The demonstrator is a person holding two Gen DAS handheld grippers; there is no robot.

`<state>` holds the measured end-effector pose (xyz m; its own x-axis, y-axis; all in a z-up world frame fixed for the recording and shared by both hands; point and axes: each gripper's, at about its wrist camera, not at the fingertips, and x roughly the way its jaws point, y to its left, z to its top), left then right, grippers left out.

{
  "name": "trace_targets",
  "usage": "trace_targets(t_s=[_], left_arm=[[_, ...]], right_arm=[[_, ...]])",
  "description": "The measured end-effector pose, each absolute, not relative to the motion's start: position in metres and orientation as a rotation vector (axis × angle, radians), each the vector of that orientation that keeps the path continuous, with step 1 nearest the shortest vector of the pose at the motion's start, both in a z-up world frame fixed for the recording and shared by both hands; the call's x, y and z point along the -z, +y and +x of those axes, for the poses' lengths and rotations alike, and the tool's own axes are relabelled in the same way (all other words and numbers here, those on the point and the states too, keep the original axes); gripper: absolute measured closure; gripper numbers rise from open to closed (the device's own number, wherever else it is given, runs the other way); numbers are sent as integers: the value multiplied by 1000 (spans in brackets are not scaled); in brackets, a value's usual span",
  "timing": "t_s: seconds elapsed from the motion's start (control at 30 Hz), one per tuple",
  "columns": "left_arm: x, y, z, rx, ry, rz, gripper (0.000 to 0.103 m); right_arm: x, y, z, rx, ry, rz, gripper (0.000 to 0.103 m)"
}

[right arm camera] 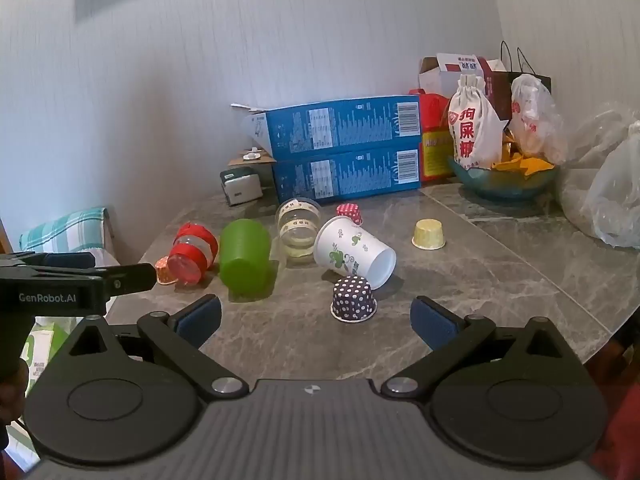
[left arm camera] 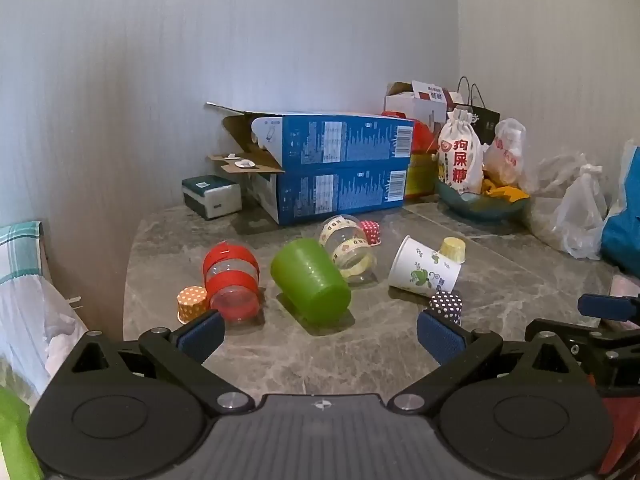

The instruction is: Flip cup upright

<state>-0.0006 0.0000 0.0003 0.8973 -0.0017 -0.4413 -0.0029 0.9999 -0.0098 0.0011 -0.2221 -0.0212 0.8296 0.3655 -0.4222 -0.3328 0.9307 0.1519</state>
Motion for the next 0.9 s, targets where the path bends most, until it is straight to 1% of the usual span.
trace_targets(t_s=[0.9], left_arm=[[4, 0, 2, -5, 520, -40, 0]], right_arm=[[27, -222, 2, -390, 473, 116, 1]])
